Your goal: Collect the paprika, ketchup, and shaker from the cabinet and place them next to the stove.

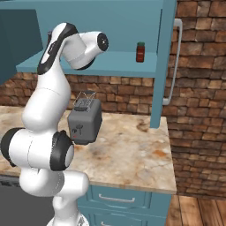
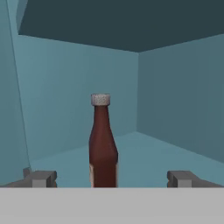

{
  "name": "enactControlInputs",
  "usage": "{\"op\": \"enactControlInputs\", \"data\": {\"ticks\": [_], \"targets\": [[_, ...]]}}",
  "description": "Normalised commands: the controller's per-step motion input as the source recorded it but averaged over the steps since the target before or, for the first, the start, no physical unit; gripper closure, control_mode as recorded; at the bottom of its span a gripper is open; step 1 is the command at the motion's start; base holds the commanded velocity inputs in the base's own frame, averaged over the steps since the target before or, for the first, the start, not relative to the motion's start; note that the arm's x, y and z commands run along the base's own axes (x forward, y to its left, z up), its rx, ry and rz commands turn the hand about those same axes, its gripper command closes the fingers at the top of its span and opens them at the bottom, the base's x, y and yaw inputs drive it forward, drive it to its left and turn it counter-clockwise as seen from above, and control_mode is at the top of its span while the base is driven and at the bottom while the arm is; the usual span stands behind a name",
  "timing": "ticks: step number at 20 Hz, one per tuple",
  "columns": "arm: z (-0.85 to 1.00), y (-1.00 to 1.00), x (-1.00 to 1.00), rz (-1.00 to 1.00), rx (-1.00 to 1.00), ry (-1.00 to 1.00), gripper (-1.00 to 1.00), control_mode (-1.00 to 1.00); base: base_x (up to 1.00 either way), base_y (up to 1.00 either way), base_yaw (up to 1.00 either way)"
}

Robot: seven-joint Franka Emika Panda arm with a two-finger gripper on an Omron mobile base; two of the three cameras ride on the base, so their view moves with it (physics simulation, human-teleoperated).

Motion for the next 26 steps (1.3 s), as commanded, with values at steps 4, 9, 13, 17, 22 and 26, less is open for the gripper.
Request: {"op": "enactControlInputs", "data": {"ticks": [4, 9, 13, 17, 22, 26], "targets": [[0.00, 0.25, 0.16, 0.00, 0.00, 0.04, -1.00, -1.00, 0.00, 0.00, 0.00], [0.00, 0.16, 0.01, 0.00, 0.00, 0.01, -1.00, -1.00, 0.00, 0.00, 0.00], [0.00, 0.09, 0.00, 0.00, 0.00, 0.00, -1.00, -1.00, 0.00, 0.00, 0.00], [-0.08, 0.25, 0.01, 0.01, -0.02, 0.03, -1.00, -1.00, 0.00, 0.00, 0.00], [-0.05, 0.05, 0.01, 0.03, 0.00, 0.01, -1.00, -1.00, 0.00, 0.00, 0.00], [-0.07, 0.08, 0.02, 0.02, 0.00, 0.02, -1.00, -1.00, 0.00, 0.00, 0.00]]}}
